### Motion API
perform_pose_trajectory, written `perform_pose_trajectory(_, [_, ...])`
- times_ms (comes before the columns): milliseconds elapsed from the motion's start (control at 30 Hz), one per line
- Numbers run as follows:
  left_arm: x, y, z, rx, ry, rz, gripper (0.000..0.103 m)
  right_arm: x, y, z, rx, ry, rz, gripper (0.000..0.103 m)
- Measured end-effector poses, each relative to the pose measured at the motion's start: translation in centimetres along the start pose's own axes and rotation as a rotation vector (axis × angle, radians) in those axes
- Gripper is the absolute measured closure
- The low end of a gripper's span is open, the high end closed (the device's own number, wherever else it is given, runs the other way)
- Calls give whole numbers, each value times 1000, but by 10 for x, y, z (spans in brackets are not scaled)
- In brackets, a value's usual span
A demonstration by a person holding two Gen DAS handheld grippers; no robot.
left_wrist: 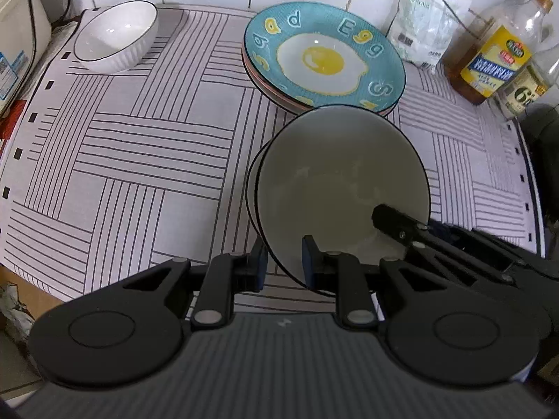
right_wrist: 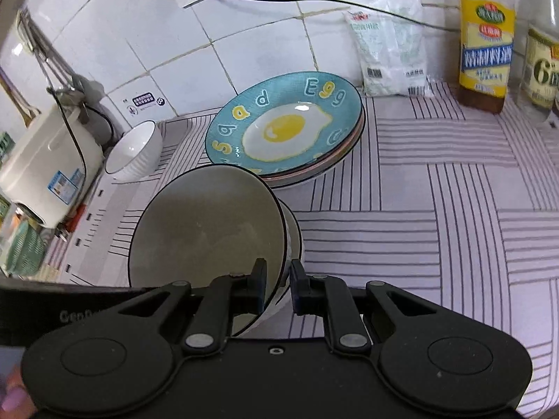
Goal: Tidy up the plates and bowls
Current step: 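Lower the bowl into the large bowl and open the left gripper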
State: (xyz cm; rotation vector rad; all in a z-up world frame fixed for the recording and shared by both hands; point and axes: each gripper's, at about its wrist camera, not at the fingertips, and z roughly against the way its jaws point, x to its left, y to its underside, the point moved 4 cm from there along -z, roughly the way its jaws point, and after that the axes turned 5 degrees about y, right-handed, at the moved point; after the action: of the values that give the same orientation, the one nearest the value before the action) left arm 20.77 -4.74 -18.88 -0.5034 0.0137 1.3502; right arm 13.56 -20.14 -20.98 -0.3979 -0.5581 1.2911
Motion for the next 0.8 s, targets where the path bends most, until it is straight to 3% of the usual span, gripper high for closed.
perform_pose_trajectory(433, [5,-10,-6,40,8,16,79,15,-8,-17,-42,131,238,86])
perform_pose_trajectory(800, [8,-7,27,-62,4,-78,68,20,-2,2,-84,97,264,79])
